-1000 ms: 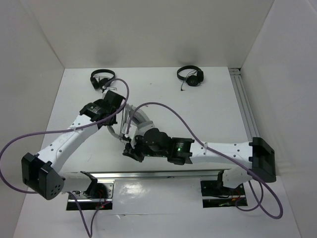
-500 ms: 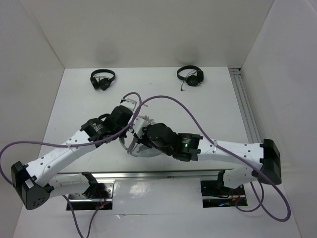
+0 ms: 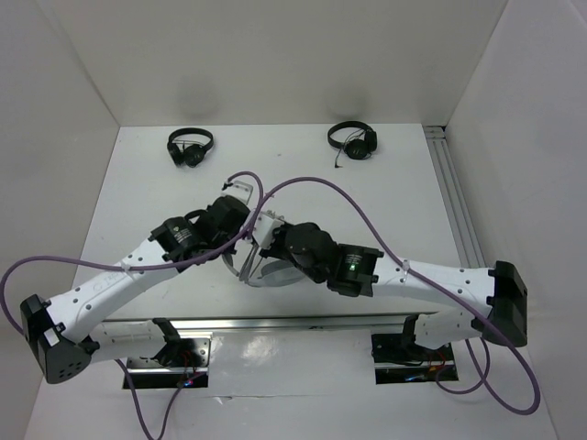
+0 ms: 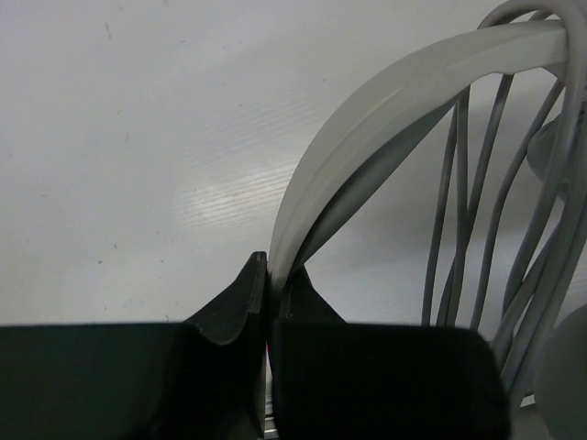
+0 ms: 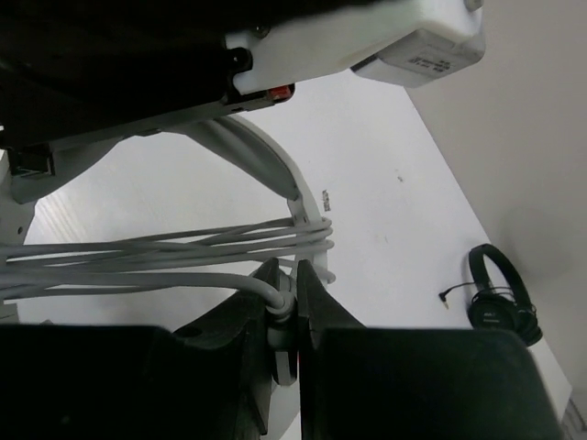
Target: Wrap the headphones
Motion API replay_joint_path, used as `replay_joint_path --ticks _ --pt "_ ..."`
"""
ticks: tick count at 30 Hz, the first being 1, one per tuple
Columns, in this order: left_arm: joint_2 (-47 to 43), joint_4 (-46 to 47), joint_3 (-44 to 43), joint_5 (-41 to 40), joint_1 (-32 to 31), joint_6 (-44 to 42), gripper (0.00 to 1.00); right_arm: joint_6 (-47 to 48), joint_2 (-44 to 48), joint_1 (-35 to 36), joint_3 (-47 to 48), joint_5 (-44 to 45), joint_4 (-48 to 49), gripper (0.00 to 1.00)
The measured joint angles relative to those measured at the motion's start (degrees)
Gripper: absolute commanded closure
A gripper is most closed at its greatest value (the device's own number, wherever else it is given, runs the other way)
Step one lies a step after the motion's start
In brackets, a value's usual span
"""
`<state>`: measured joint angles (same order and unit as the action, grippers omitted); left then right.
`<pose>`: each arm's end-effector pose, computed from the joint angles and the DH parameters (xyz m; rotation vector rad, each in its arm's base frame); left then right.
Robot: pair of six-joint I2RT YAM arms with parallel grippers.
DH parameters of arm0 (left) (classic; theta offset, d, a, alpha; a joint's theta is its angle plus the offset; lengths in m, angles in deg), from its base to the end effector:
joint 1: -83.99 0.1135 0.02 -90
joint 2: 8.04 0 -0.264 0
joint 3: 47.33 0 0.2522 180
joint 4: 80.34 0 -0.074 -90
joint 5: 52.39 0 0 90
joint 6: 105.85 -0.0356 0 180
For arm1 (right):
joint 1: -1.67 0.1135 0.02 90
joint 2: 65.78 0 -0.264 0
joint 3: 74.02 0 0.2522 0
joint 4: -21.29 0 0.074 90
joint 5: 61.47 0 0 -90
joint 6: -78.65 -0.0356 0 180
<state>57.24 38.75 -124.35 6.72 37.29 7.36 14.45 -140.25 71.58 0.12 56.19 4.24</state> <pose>0.1675 -0.1511 0.3255 0.2331 2.2657 0.0299 0.1193 0.2782 0.3349 -1.1223 1.4573 0.0865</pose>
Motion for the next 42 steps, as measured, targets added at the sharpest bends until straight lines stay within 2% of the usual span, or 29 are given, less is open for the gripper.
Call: replay_joint_path --ticks 4,6,12,15,21,27,30,34,42 --pt "1.0 1.5 -0.5 2.5 0.0 -0.1 1.00 1.4 1.1 -2.6 0.0 -3.6 -0.4 0.76" --pt "1.1 1.6 -0.6 4.0 -0.1 -0.3 1.00 1.6 1.3 -3.4 0.0 -5.4 -0.7 0.76" --pt "3.0 -1.2 -3.6 8.2 0.7 -0.4 1.00 1.1 1.6 -6.2 0.3 -11.3 -1.2 0.66" --pt "4.3 -2.5 -5.3 10.5 1.6 -0.6 1.00 0.2 1.1 -8.0 1.5 -14.4 -2.4 0.64" --pt "6.0 -2.5 -7.2 12.9 4.8 -0.8 1.00 -4.5 -2.0 -14.3 4.7 -21.6 -6.8 0.60" --pt "7.6 -2.3 -7.7 19.4 10.7 -3.7 1.00 -8.5 -5.1 -18.6 4.9 -26.1 -9.4 0.55" --pt "7.8 -2.4 -7.7 22.6 12.6 -4.9 1.00 -9.6 -5.2 -19.3 5.1 -27.5 -9.4 0.49" --pt "8.5 -2.4 -7.7 24.8 14.2 -6.0 1.00 -10.3 -5.2 -21.3 6.6 -30.2 -10.3 0.35" --pt "12.2 -1.1 -8.1 25.0 17.6 -6.8 1.00 -12.1 -7.3 -27.2 10.3 -40.0 -14.7 0.31"
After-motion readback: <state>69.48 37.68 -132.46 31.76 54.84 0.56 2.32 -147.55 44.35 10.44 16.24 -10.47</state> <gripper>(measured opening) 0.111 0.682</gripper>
